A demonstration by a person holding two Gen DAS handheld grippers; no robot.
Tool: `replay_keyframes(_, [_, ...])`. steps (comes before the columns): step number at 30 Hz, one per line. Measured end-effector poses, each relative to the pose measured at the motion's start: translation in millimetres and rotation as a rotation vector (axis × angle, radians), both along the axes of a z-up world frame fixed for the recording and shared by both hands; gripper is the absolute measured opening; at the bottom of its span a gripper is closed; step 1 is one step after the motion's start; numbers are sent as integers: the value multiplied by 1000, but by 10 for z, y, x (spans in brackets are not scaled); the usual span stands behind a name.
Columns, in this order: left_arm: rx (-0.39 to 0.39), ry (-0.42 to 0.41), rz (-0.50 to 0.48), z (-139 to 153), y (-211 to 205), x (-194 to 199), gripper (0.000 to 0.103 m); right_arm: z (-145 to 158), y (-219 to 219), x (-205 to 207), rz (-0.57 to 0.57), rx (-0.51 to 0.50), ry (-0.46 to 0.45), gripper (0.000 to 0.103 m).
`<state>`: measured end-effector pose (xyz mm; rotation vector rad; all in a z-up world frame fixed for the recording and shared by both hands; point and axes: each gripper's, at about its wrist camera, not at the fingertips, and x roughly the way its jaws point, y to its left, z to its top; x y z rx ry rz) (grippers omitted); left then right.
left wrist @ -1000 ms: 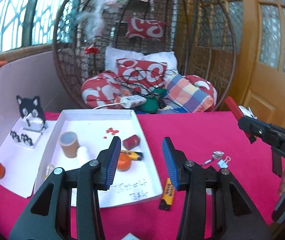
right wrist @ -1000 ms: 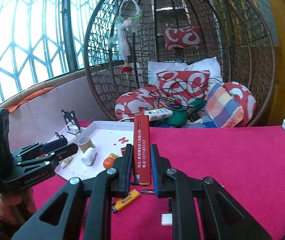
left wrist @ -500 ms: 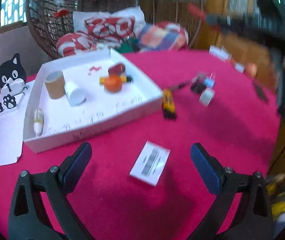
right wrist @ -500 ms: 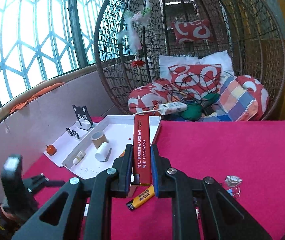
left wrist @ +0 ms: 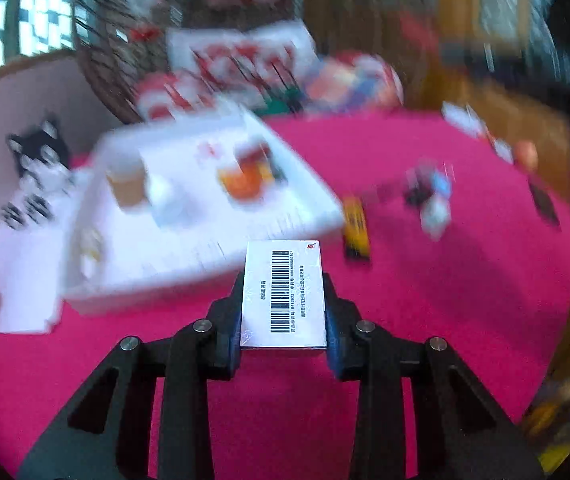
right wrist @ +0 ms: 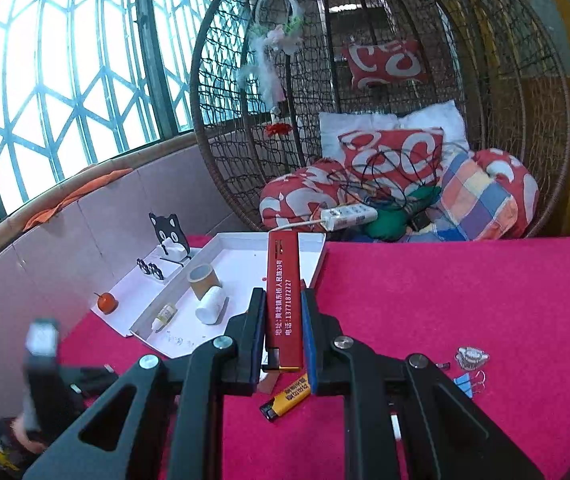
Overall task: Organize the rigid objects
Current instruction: 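Carry the white box and red case over the white tray with both tools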
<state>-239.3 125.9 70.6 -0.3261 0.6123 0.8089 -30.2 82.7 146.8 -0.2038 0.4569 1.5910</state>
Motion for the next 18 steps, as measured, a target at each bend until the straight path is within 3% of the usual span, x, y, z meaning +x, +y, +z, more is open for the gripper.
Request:
replay_keyframes(3, [75,-107,99,412,42,-65,32,22,6,-123,7,24,-14,15])
replay_keyframes(7, [142,-156,141,713,95,-97,32,55,30,-243,27,36,-24,15])
replay_keyframes(18, [122,-178,208,777,281,-387,32,163,216,-329,55,50,-3,15])
